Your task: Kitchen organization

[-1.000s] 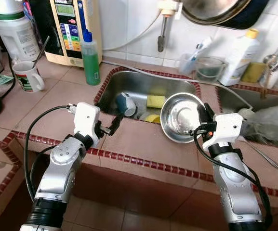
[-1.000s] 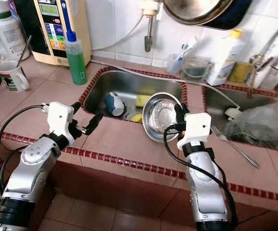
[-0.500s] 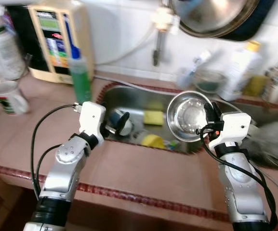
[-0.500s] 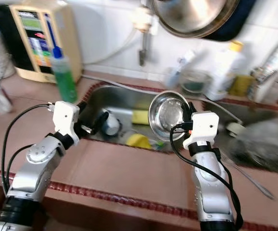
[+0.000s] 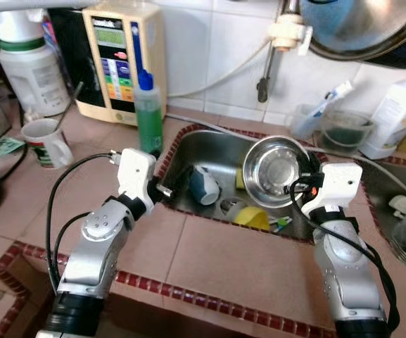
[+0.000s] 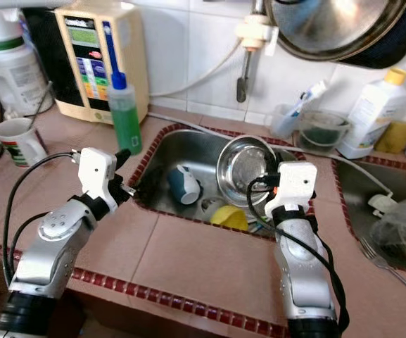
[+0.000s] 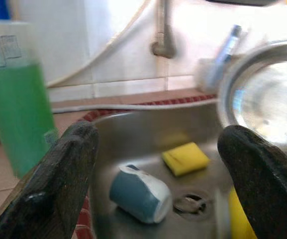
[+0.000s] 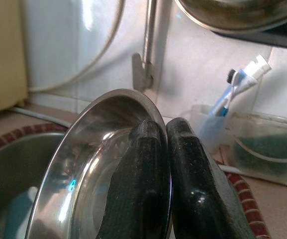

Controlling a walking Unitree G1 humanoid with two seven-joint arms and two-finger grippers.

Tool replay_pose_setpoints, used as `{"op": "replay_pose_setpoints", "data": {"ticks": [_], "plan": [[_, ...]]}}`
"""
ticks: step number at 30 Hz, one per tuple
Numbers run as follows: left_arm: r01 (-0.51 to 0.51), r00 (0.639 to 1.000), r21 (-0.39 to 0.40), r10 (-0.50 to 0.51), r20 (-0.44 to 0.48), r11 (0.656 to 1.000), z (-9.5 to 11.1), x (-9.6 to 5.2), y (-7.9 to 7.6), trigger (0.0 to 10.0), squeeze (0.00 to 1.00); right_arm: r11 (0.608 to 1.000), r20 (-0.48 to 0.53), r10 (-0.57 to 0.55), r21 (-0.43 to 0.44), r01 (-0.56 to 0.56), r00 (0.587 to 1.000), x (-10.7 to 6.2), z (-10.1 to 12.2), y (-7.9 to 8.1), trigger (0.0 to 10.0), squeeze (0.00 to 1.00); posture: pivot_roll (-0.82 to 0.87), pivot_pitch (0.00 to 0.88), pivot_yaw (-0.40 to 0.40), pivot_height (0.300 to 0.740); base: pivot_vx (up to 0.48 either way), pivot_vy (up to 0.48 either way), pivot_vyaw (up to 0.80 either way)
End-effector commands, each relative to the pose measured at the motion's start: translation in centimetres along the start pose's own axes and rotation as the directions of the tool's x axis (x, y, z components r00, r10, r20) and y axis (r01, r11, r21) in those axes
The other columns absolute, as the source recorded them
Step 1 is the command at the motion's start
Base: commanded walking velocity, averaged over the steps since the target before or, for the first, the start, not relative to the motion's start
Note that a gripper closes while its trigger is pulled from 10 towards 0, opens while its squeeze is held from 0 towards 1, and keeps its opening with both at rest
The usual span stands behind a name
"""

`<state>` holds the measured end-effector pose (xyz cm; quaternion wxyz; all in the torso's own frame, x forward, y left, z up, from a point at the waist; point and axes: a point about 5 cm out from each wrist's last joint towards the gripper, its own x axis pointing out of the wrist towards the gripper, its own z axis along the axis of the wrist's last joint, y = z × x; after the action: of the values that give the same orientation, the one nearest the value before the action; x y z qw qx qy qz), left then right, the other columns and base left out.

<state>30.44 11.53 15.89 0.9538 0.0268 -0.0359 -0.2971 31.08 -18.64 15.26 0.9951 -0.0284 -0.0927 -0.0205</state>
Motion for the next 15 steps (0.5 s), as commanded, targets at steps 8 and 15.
{"op": "replay_pose_setpoints", "data": {"ticks": [8, 15], "plan": [[0.116, 0.993, -0.008, -0.116, -0.019, 0.993, 1.4, 0.0, -2.4, 10.0, 0.0, 0.999, -0.009, 0.02, 0.032, -0.02, 1.0, 0.8, 0.8, -1.7, 10.0, 0.0, -0.04, 0.085, -0.001, 0.74, 0.0, 0.0, 0.0], [0.145, 0.987, -0.053, -0.148, -0.054, 0.988, 2.2, -0.1, -3.4, 10.0, 0.0, 0.992, -0.031, 0.105, 0.069, -0.103, 0.994, 0.9, 0.8, -1.6, 10.0, 0.0, -0.04, 0.165, 0.027, 0.74, 0.0, 0.0, 0.0]]}}
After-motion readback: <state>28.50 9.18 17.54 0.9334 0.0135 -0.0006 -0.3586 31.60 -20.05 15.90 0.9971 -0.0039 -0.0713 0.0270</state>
